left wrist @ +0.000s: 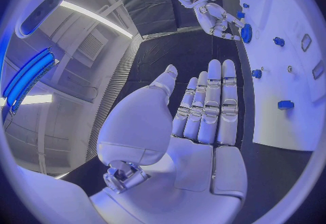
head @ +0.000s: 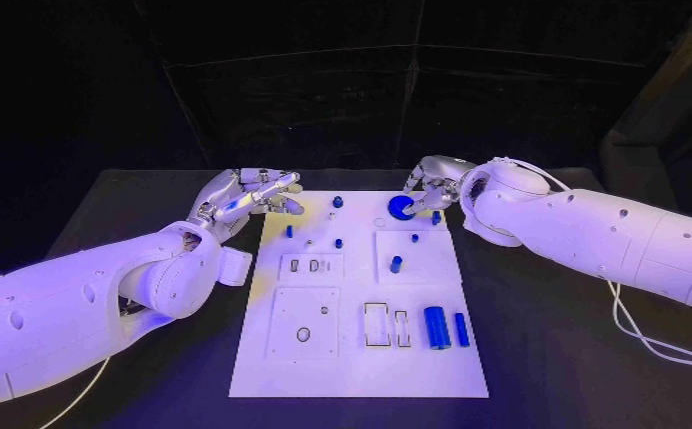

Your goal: Assemble the parts on the task board

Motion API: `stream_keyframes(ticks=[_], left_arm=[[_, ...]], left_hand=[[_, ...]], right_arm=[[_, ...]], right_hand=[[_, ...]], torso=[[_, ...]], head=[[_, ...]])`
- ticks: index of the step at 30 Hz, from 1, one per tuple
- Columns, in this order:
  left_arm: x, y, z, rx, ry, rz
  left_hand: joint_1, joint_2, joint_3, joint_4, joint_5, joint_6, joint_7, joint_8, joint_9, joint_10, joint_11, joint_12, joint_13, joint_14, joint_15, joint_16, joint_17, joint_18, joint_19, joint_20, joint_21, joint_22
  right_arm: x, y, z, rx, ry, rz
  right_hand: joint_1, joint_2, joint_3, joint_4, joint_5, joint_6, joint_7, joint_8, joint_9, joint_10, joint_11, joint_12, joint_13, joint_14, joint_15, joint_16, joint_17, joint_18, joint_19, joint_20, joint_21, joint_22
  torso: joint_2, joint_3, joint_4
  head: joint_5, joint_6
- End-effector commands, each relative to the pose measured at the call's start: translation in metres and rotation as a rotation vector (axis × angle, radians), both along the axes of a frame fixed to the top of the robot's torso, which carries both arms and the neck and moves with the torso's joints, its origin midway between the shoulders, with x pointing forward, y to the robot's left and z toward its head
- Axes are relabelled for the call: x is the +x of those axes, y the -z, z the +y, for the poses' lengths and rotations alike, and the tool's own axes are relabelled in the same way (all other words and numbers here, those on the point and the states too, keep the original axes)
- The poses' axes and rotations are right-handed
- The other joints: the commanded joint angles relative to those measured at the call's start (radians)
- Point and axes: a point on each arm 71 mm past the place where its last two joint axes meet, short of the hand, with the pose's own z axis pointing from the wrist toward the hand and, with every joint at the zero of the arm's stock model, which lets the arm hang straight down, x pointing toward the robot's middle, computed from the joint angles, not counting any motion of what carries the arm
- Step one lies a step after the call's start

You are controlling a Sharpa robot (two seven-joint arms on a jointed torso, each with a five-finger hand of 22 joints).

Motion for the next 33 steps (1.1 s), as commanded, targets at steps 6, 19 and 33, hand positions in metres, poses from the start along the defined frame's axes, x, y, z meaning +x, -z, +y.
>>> stream_keyframes(ticks=[6, 19, 33], left_arm=[[0.0, -0.001, -0.002, -0.004, 0.017, -0.006], [0.0, -0.001, -0.002, -0.003, 0.018, -0.004], [0.001, -0.001, -0.001, -0.002, 0.016, -0.003]], left_hand=[[0.009, 0.002, 0.0, -0.005, 0.006, 0.005, 0.003, -0.005, -0.002, 0.001, 0.001, -0.006, -0.001, 0.001, 0.005, -0.007, 0.001, 0.013, 0.005, -0.001, -0.006, -0.001], [0.01, 0.002, 0.001, -0.006, 0.006, 0.006, 0.003, -0.005, -0.002, 0.002, 0.001, -0.006, -0.001, 0.001, 0.004, -0.007, 0.002, 0.013, 0.005, -0.001, -0.007, -0.001], [0.01, 0.002, 0.001, -0.006, 0.006, 0.006, 0.003, -0.005, -0.002, 0.002, 0.001, -0.006, -0.001, 0.001, 0.004, -0.007, 0.002, 0.013, 0.005, -0.001, -0.007, -0.001]], right_arm=[[0.0, 0.003, 0.006, -0.053, -0.017, 0.003], [0.0, 0.007, 0.008, -0.082, -0.025, 0.01], [-0.001, 0.001, 0.014, -0.061, -0.036, -0.082]], right_hand=[[0.016, 0.005, 0.002, -0.01, -0.004, -0.006, -0.002, 0.011, 0.0, 0.017, 0.0, 0.02, 0.078, 0.067, 0.008, 0.006, 0.069, -0.016, 0.029, 0.005, 0.007, 0.077], [0.04, 0.026, 0.023, -0.031, -0.019, 0.025, -0.007, 0.037, 0.004, 0.03, -0.004, 0.043, 0.104, 0.068, 0.005, 0.009, 0.077, -0.017, 0.031, 0.004, 0.011, 0.085], [0.074, 0.098, 0.135, -0.07, -0.043, 0.128, -0.031, 0.063, 0.003, 0.048, -0.026, 0.063, 0.129, 0.069, -0.012, 0.01, 0.082, -0.018, 0.032, -0.01, 0.014, 0.091]], torso=[[0.0, -0.0002, -0.0008], [-0.001, 0.0, -0.0008], [-0.001, 0.0006, -0.0001]], head=[[0.001, -0.005], [0.002, -0.007], [0.004, -0.009]])
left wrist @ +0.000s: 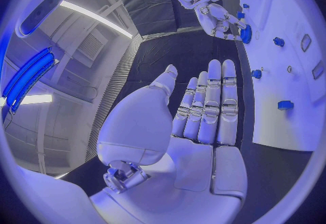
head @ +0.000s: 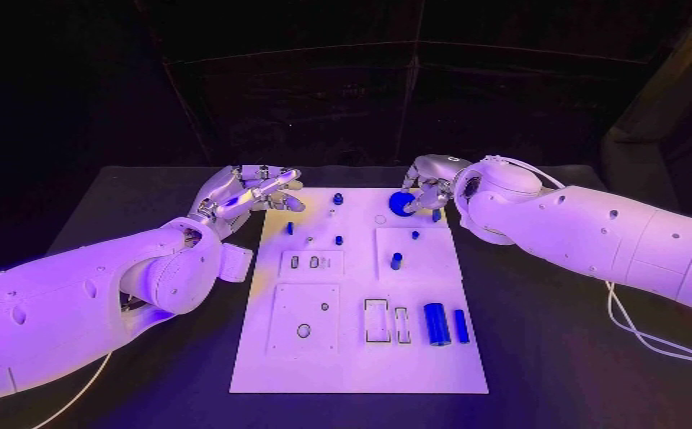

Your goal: Assemble the parts on the task board

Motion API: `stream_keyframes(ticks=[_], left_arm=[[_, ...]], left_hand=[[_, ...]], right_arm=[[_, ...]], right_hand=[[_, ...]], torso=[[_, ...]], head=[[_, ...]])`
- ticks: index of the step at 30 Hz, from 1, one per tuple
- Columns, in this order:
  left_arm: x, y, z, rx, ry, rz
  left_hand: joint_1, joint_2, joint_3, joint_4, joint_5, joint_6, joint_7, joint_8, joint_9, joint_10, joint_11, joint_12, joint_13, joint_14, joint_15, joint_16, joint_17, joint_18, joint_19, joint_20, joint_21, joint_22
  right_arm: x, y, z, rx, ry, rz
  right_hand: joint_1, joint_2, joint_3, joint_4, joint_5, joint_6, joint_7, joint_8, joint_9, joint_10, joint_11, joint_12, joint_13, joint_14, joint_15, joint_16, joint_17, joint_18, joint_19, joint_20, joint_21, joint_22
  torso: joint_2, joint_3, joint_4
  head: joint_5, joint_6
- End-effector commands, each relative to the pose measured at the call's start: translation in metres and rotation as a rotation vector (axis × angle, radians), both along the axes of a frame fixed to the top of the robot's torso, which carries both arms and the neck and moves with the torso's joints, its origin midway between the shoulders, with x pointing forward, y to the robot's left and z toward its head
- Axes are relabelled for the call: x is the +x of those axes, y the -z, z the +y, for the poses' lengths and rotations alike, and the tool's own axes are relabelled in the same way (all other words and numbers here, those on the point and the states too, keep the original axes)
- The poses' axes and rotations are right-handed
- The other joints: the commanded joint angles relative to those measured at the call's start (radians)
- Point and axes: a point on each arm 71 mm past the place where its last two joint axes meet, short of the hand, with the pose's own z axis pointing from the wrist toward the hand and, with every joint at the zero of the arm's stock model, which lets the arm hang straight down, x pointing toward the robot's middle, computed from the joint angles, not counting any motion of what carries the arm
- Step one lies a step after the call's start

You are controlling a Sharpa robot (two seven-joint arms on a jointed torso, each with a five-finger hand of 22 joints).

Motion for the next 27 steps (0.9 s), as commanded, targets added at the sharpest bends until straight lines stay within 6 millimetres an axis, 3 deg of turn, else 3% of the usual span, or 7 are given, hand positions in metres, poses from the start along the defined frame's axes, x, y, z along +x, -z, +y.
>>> stream_keyframes(ticks=[1, 9, 16, 23, 27], left_arm=[[0.0, -0.001, -0.001, -0.002, 0.014, -0.006], [0.0, -0.001, 0.001, -0.001, 0.01, -0.006], [0.0, -0.001, 0.004, 0.002, 0.003, -0.007], [0.002, -0.001, 0.006, 0.004, -0.003, -0.007], [0.004, 0.0, 0.006, 0.005, -0.005, -0.007]], left_hand=[[0.01, 0.002, 0.001, -0.006, 0.006, 0.006, 0.003, -0.005, -0.002, 0.002, 0.001, -0.006, -0.001, 0.001, 0.004, -0.003, 0.001, 0.013, 0.005, -0.001, -0.007, -0.002], [0.011, 0.003, 0.001, -0.007, 0.006, 0.007, 0.003, -0.006, -0.002, 0.003, 0.0, -0.007, -0.001, 0.001, 0.004, -0.004, 0.003, 0.013, 0.005, -0.001, -0.007, -0.002], [0.011, 0.003, 0.002, -0.007, 0.006, 0.007, 0.003, -0.006, -0.002, 0.004, 0.0, -0.007, -0.001, 0.001, 0.004, -0.004, 0.003, 0.013, 0.006, -0.001, -0.007, -0.002], [0.012, 0.004, 0.002, -0.008, 0.006, 0.007, 0.003, -0.006, -0.002, 0.004, 0.0, -0.008, -0.001, 0.001, 0.004, -0.004, 0.003, 0.013, 0.006, -0.001, -0.007, -0.002], [0.012, 0.004, 0.002, -0.008, 0.006, 0.007, 0.003, -0.006, -0.002, 0.004, 0.0, -0.008, -0.001, 0.001, 0.004, -0.004, 0.003, 0.013, 0.006, -0.001, -0.007, -0.002]], right_arm=[[-0.002, -0.004, 0.004, 0.007, -0.011, -0.075], [-0.016, -0.016, 0.024, 0.039, -0.077, -0.199], [-0.033, -0.025, 0.057, 0.042, -0.152, -0.264], [-0.034, -0.025, 0.089, 0.021, -0.182, -0.287], [-0.032, -0.022, 0.105, 0.008, -0.203, -0.276]], right_hand=[[-0.001, 0.029, 0.017, -0.003, 0.001, 0.045, -0.025, 0.01, 0.005, 0.01, -0.007, 0.012, 0.133, 0.071, -0.012, 0.007, 0.084, -0.018, 0.033, -0.011, 0.004, 0.092], [-0.028, 0.017, 0.039, -0.005, -0.003, 0.055, -0.028, -0.003, -0.001, 0.007, -0.011, 0.007, 0.13, 0.073, -0.016, 0.009, 0.092, -0.019, 0.035, -0.017, 0.005, 0.095], [-0.045, 0.006, 0.048, -0.004, -0.005, 0.055, -0.027, -0.014, -0.004, 0.007, -0.01, 0.006, 0.13, 0.073, -0.015, 0.01, 0.095, -0.019, 0.035, -0.018, 0.006, 0.097], [-0.048, 0.003, 0.05, -0.004, -0.004, 0.055, -0.027, -0.016, -0.004, 0.006, -0.01, 0.004, 0.128, 0.073, -0.015, 0.01, 0.095, -0.019, 0.036, -0.017, 0.006, 0.097], [-0.05, 0.001, 0.052, -0.004, -0.003, 0.055, -0.026, -0.018, -0.004, 0.006, -0.01, 0.004, 0.128, 0.074, -0.015, 0.01, 0.097, -0.019, 0.036, -0.017, 0.006, 0.097]], torso=[[0.0, 0.0001, -0.0001], [-0.002, -0.0007, 0.0004], [0.0, -0.0007, 0.0026], [0.001, -0.0024, 0.0029], [0.001, -0.0001, 0.0013]], head=[[0.002, 0.001], [0.004, 0.005], [0.006, 0.009], [0.011, 0.008], [0.014, 0.007]])
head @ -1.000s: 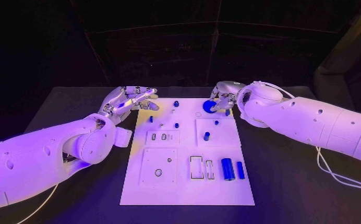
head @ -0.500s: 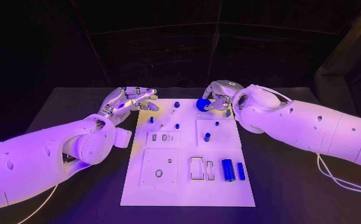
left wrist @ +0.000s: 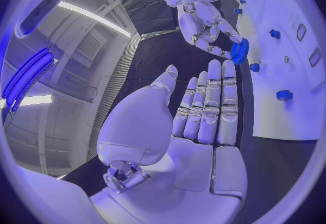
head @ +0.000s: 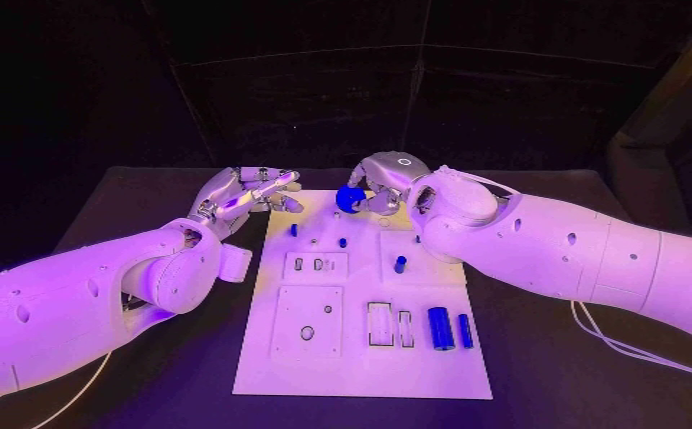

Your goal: Assemble the parts on the task board

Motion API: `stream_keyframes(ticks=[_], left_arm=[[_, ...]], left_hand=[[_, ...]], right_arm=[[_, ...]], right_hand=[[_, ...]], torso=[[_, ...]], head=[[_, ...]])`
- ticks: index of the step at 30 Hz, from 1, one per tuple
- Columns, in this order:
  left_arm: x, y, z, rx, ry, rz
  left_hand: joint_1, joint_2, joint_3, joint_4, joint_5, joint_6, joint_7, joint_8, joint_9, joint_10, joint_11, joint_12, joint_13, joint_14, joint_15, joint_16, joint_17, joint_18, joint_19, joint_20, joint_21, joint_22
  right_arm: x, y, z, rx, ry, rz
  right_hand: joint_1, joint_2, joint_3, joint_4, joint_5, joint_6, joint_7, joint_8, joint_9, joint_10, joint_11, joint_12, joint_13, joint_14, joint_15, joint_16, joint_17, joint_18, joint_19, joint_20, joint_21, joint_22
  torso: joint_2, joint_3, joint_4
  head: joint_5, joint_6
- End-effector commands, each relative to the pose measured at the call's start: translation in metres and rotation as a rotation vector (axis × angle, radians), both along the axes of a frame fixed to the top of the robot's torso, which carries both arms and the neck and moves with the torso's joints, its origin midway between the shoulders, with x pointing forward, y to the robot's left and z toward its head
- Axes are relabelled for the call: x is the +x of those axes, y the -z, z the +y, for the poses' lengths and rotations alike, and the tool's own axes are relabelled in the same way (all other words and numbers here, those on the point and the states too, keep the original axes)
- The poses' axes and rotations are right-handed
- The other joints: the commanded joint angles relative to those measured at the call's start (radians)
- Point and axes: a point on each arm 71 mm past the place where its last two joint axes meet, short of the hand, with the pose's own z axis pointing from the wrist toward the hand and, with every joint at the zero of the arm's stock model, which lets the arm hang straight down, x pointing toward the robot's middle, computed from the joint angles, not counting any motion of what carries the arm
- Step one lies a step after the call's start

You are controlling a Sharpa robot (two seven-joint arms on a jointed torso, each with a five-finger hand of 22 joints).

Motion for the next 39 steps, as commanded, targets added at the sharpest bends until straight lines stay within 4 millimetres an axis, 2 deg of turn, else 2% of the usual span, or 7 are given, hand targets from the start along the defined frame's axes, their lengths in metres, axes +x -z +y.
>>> stream_keyframes(ticks=[1, 8, 18, 23, 27, 32, 39], left_arm=[[0.001, -0.001, -0.002, -0.003, 0.013, -0.008], [0.002, -0.001, -0.002, -0.003, 0.013, -0.009], [0.002, -0.001, -0.002, -0.003, 0.013, -0.009], [0.002, -0.001, -0.003, -0.004, 0.015, -0.008], [0.002, -0.001, -0.003, -0.004, 0.015, -0.008], [0.002, -0.001, -0.002, -0.003, 0.015, -0.007], [0.002, -0.001, -0.002, -0.003, 0.014, -0.007]], left_hand=[[0.008, 0.0, -0.001, -0.005, 0.006, 0.007, 0.003, -0.006, -0.001, 0.004, 0.0, -0.004, -0.002, 0.001, 0.004, -0.004, 0.001, 0.013, 0.006, -0.001, -0.003, -0.001], [0.008, 0.001, 0.0, -0.005, 0.006, 0.009, 0.002, -0.006, -0.001, 0.006, 0.0, -0.004, -0.001, 0.001, 0.004, -0.005, 0.002, 0.013, 0.006, -0.001, -0.004, -0.002], [0.008, 0.001, 0.0, -0.005, 0.006, 0.009, 0.002, -0.006, -0.001, 0.006, 0.0, -0.004, -0.001, 0.001, 0.004, -0.005, 0.002, 0.013, 0.006, -0.001, -0.004, -0.002], [0.008, 0.002, 0.0, -0.006, 0.006, 0.009, 0.001, -0.007, -0.001, 0.007, -0.001, -0.005, -0.001, 0.001, 0.004, -0.005, 0.003, 0.013, 0.006, -0.001, -0.004, -0.002], [0.008, 0.002, 0.0, -0.006, 0.006, 0.009, 0.001, -0.007, -0.001, 0.007, -0.001, -0.005, -0.001, 0.001, 0.004, -0.005, 0.003, 0.013, 0.006, -0.001, -0.004, -0.002], [0.008, 0.002, 0.0, -0.006, 0.006, 0.009, 0.001, -0.007, -0.001, 0.007, -0.001, -0.005, -0.001, 0.001, 0.004, -0.005, 0.003, 0.013, 0.006, -0.001, -0.004, -0.002], [0.008, 0.002, 0.0, -0.006, 0.006, 0.009, 0.001, -0.007, -0.001, 0.007, -0.001, -0.005, -0.001, 0.001, 0.004, -0.005, 0.003, 0.013, 0.006, -0.001, -0.004, -0.002]], right_arm=[[0.002, 0.0, 0.008, -0.031, 0.002, -0.032], [0.003, 0.013, 0.026, -0.062, -0.01, 0.01], [0.005, 0.019, 0.033, -0.079, -0.006, 0.031], [0.005, 0.02, 0.037, -0.09, -0.012, 0.041], [0.006, 0.022, 0.036, -0.101, -0.002, 0.052], [0.007, 0.023, 0.036, -0.111, 0.004, 0.07], [0.008, 0.024, 0.035, -0.111, 0.01, 0.075]], right_hand=[[-0.013, -0.003, 0.008, -0.002, 0.005, 0.054, -0.027, -0.001, 0.003, 0.003, -0.006, -0.007, 0.128, 0.072, -0.006, 0.007, 0.097, -0.019, 0.039, -0.007, 0.006, 0.097], [-0.022, -0.009, 0.012, -0.001, 0.003, 0.052, -0.025, -0.008, 0.002, 0.001, -0.005, -0.01, 0.125, 0.072, -0.005, 0.006, 0.097, -0.019, 0.038, -0.006, 0.005, 0.096], [-0.033, -0.017, 0.018, 0.0, 0.001, 0.046, -0.022, -0.018, 0.001, -0.004, -0.002, -0.015, 0.12, 0.071, -0.003, 0.006, 0.097, -0.019, 0.038, -0.005, 0.005, 0.095], [-0.051, -0.035, 0.018, 0.003, -0.005, 0.027, -0.014, -0.037, 0.0, -0.011, 0.004, -0.025, 0.112, 0.071, 0.002, 0.006, 0.097, -0.019, 0.038, -0.001, 0.005, 0.096], [-0.08, -0.065, 0.002, 0.011, 0.006, -0.048, 0.004, -0.087, -0.001, -0.025, 0.021, -0.041, 0.097, 0.073, 0.016, 0.01, 0.109, -0.021, 0.04, 0.01, 0.007, 0.1], [-0.121, -0.081, -0.025, 0.035, -0.001, -0.056, 0.008, -0.1, 0.003, -0.028, 0.027, -0.044, 0.094, 0.074, 0.022, 0.011, 0.113, -0.02, 0.04, 0.018, 0.007, 0.101], [-0.149, -0.089, -0.047, 0.062, -0.01, -0.062, 0.013, -0.111, 0.004, -0.033, 0.031, -0.05, 0.089, 0.074, 0.026, 0.012, 0.116, -0.02, 0.039, 0.023, 0.006, 0.1]], torso=[[0.001, 0.002, -0.0013], [0.0, 0.0026, -0.0001], [0.0, 0.0023, -0.0047], [0.0, 0.0026, -0.0045], [0.0, 0.0025, -0.0026], [-0.001, 0.0023, -0.0027], [0.0, 0.0022, -0.0039]], head=[[0.004, -0.002], [0.007, -0.005], [0.011, -0.01], [0.01, -0.01], [0.01, -0.012], [0.01, -0.014], [0.01, -0.015]])
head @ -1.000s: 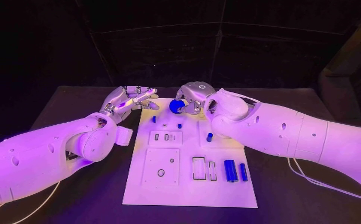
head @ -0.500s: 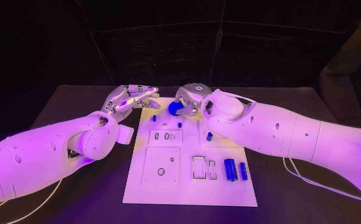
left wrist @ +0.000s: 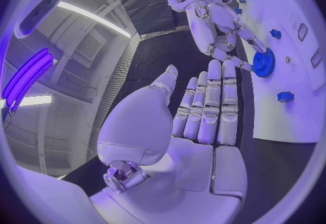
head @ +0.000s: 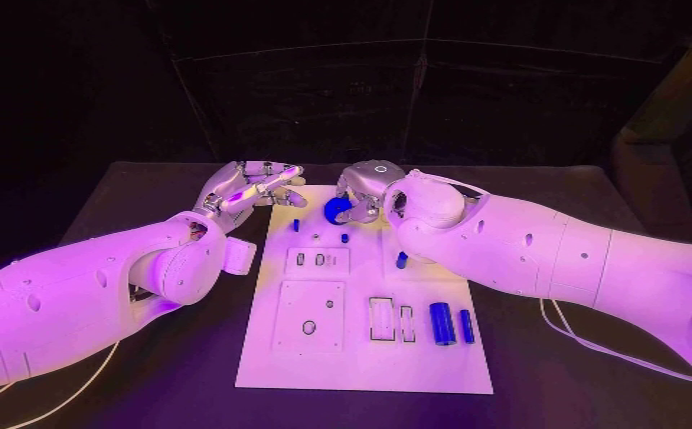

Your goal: Assemble the parts on the task board

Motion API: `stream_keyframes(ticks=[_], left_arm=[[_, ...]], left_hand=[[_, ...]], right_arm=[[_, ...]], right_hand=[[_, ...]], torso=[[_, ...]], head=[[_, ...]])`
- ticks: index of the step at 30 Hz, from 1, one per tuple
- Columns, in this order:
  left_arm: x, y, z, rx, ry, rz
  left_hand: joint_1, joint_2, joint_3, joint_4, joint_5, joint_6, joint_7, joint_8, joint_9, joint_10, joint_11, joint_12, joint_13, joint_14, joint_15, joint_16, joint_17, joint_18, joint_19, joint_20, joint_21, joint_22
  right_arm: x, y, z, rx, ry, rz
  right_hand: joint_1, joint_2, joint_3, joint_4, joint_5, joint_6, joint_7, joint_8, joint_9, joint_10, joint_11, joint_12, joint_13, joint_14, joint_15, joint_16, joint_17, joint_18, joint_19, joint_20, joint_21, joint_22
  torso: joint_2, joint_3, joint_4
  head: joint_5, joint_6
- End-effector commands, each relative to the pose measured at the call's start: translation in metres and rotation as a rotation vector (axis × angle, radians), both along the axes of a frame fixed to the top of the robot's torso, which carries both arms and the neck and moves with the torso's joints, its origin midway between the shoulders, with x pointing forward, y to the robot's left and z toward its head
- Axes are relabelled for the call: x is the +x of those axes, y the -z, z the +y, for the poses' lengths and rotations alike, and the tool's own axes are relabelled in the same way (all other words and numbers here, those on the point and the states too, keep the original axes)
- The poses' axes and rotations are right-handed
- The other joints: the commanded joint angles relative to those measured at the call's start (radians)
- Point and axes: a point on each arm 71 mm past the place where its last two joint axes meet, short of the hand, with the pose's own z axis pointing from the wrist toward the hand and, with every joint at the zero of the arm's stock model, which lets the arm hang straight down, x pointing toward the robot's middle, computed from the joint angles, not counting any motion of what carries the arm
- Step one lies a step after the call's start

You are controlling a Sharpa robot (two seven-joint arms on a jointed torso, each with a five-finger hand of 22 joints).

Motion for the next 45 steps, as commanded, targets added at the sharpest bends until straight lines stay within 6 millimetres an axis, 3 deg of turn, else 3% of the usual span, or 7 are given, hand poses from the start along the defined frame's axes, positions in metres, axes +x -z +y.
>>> stream_keyframes(ticks=[1, 11, 14, 17, 25, 35, 45], left_arm=[[0.0, -0.002, -0.001, -0.003, 0.014, -0.007], [0.0, -0.001, -0.001, -0.002, 0.012, -0.006], [0.0, -0.001, -0.001, -0.002, 0.011, -0.006], [0.0, -0.001, -0.001, -0.002, 0.011, -0.006], [0.0, -0.001, 0.0, 0.0, 0.008, -0.006], [0.001, -0.001, 0.001, 0.0, 0.007, -0.006], [0.001, -0.001, 0.002, 0.001, 0.004, -0.006]], left_hand=[[0.008, 0.002, 0.0, -0.006, 0.006, 0.006, -0.002, -0.007, -0.001, 0.007, -0.001, -0.005, -0.001, 0.001, 0.004, -0.005, 0.001, 0.013, 0.006, -0.001, -0.004, -0.001], [0.008, 0.002, 0.0, -0.006, 0.006, 0.006, -0.002, -0.007, -0.001, 0.007, -0.001, -0.005, -0.001, 0.001, 0.004, -0.005, 0.001, 0.013, 0.006, -0.001, -0.004, -0.001], [0.009, 0.003, 0.0, -0.007, 0.006, 0.006, -0.002, -0.008, -0.002, 0.008, -0.001, -0.006, -0.002, 0.001, 0.003, -0.006, 0.003, 0.013, 0.007, -0.001, -0.005, -0.002], [0.009, 0.003, 0.001, -0.007, 0.006, 0.006, -0.002, -0.008, -0.002, 0.008, -0.001, -0.006, -0.002, 0.001, 0.003, -0.006, 0.003, 0.013, 0.007, -0.001, -0.005, -0.002], [0.01, 0.004, 0.001, -0.007, 0.006, 0.006, -0.002, -0.008, -0.002, 0.008, -0.001, -0.006, -0.002, 0.001, 0.003, -0.006, 0.003, 0.013, 0.007, -0.001, -0.005, -0.002], [0.01, 0.005, 0.002, -0.008, 0.006, 0.006, -0.002, -0.009, -0.002, 0.008, -0.001, -0.007, -0.002, 0.001, 0.003, -0.007, 0.004, 0.013, 0.007, -0.001, -0.005, -0.002], [0.012, 0.006, 0.003, -0.009, 0.006, 0.006, -0.002, -0.009, -0.002, 0.008, -0.001, -0.008, -0.002, 0.001, 0.003, -0.007, 0.005, 0.013, 0.007, -0.001, -0.005, -0.003]], right_arm=[[0.0, 0.0, 0.0, -0.012, 0.007, 0.011], [0.001, 0.002, -0.002, -0.007, 0.012, 0.04], [0.003, 0.004, -0.004, -0.011, 0.023, 0.073], [0.004, 0.007, -0.006, -0.017, 0.033, 0.1], [0.006, 0.008, -0.009, -0.008, 0.038, 0.117], [0.003, 0.005, -0.008, 0.035, 0.007, 0.103], [0.001, 0.0, -0.011, 0.075, -0.001, 0.061]], right_hand=[[-0.012, 0.001, -0.006, 0.008, -0.004, -0.009, 0.002, -0.006, 0.001, -0.006, 0.005, -0.004, 0.089, 0.074, 0.008, 0.005, 0.116, -0.02, 0.037, 0.007, 0.006, 0.1], [-0.069, 0.019, -0.036, 0.075, 0.005, -0.001, 0.003, -0.011, 0.003, -0.004, 0.007, 0.0, 0.094, 0.076, 0.01, 0.008, 0.125, -0.02, 0.038, 0.01, 0.008, 0.103], [-0.138, 0.031, -0.076, 0.139, 0.071, -0.019, 0.005, -0.022, 0.0, -0.003, 0.008, 0.001, 0.095, 0.078, 0.01, 0.012, 0.135, -0.021, 0.039, 0.012, 0.009, 0.105], [-0.161, 0.039, -0.11, 0.172, 0.109, -0.105, 0.006, -0.03, -0.006, -0.002, 0.009, 0.004, 0.098, 0.079, 0.013, 0.014, 0.141, -0.021, 0.039, 0.012, 0.01, 0.107], [-0.148, 0.048, -0.127, 0.179, 0.118, -0.129, 0.005, -0.031, -0.006, 0.001, 0.009, 0.01, 0.104, 0.08, 0.013, 0.016, 0.148, -0.022, 0.042, 0.013, 0.013, 0.113], [-0.097, 0.069, -0.143, 0.167, 0.123, -0.028, 0.0, -0.016, 0.005, 0.011, 0.005, 0.021, 0.114, 0.08, 0.01, 0.016, 0.147, -0.023, 0.044, 0.011, 0.015, 0.118], [-0.076, 0.081, -0.145, 0.159, 0.114, -0.012, -0.004, -0.014, 0.005, 0.018, 0.001, 0.029, 0.123, 0.081, 0.007, 0.017, 0.152, -0.024, 0.046, 0.008, 0.017, 0.123]], torso=[[0.0, 0.0, -0.0002], [0.0, 0.0003, -0.0015], [0.0, -0.0004, -0.0017], [0.0, 0.0, -0.001], [0.0, 0.0001, -0.0012], [0.0, 0.0004, -0.0001], [0.0, -0.0002, -0.0003]], head=[[0.0, 0.0], [0.0, 0.0], [-0.001, 0.0], [-0.002, -0.001], [-0.003, -0.003], [-0.004, -0.005], [-0.004, -0.007]])
